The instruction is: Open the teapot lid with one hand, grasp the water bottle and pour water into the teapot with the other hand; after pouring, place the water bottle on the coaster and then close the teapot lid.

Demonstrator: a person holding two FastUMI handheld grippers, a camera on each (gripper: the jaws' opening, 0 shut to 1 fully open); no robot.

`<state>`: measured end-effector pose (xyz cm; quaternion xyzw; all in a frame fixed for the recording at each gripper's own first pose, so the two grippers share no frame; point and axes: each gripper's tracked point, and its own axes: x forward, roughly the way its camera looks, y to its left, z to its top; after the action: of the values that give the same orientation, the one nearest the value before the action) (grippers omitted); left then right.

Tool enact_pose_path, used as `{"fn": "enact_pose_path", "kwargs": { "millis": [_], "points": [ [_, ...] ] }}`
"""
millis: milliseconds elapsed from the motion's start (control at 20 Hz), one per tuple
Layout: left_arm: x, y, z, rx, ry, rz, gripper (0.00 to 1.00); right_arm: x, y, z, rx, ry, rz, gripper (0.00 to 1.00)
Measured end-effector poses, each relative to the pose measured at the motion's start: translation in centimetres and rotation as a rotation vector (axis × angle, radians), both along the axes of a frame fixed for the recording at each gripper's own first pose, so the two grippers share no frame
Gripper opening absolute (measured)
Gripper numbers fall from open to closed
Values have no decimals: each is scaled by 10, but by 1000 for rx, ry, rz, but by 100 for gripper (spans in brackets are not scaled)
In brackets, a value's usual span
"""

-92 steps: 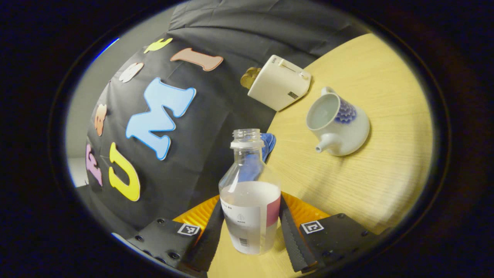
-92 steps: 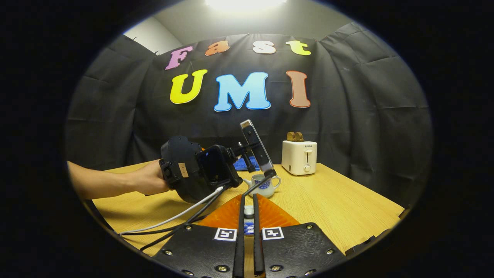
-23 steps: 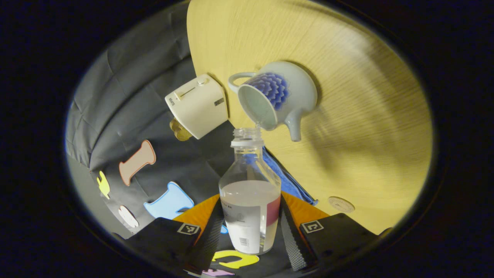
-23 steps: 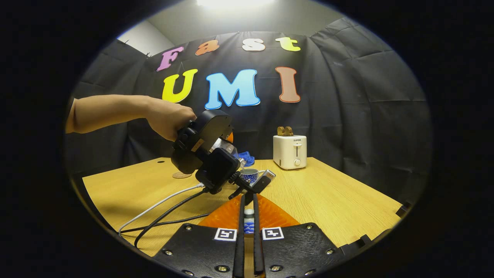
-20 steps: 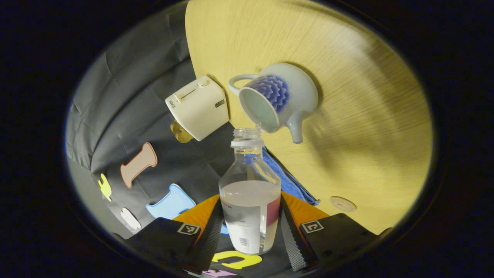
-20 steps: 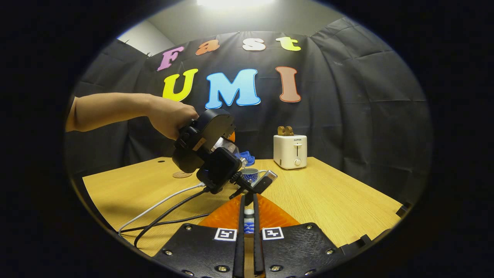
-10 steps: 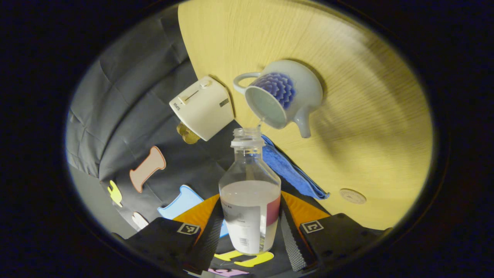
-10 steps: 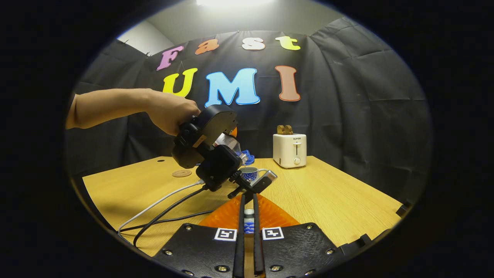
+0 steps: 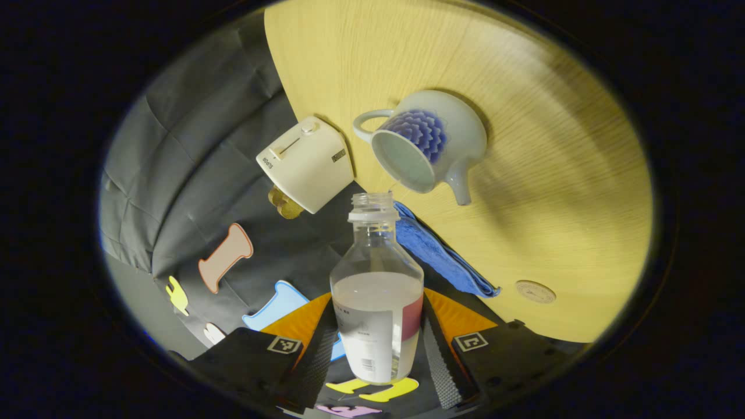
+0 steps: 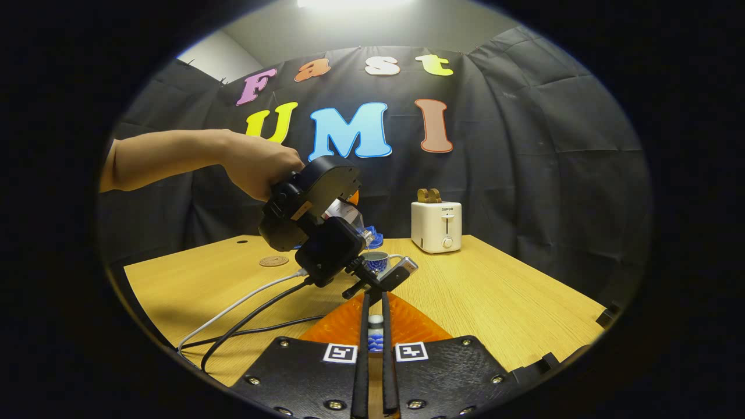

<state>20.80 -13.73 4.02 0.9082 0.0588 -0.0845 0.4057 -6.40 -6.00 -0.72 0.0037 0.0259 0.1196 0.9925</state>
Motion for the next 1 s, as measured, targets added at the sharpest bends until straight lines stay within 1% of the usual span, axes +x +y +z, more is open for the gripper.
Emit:
{"fn": "enact_pose_path", "kwargs": {
  "millis": [400, 500, 550, 600, 700, 800, 1000],
  "points": [
    [2, 8, -6, -65, 28, 8, 87, 0, 0, 0, 3, 4, -1, 10],
    [1, 9, -10, -104, 42, 9, 87, -1, -1, 2, 4, -3, -4, 10],
    [1, 10, -13, -129, 49, 8, 80, -1, -1, 4, 4, -9, -7, 10],
    [0, 11, -13, -153, 52, 8, 87, -2, -2, 5, 5, -14, -10, 10],
    [0, 12, -15, -191, 53, 4, 87, -2, -3, 8, 9, -22, -13, 10],
    [-2, 14, -19, -257, 70, 1, 87, -1, -1, 9, 12, -24, -11, 10],
    [-6, 21, -25, -459, 91, 4, 87, -2, 2, 15, 4, -37, -5, 10]
  ]
}}
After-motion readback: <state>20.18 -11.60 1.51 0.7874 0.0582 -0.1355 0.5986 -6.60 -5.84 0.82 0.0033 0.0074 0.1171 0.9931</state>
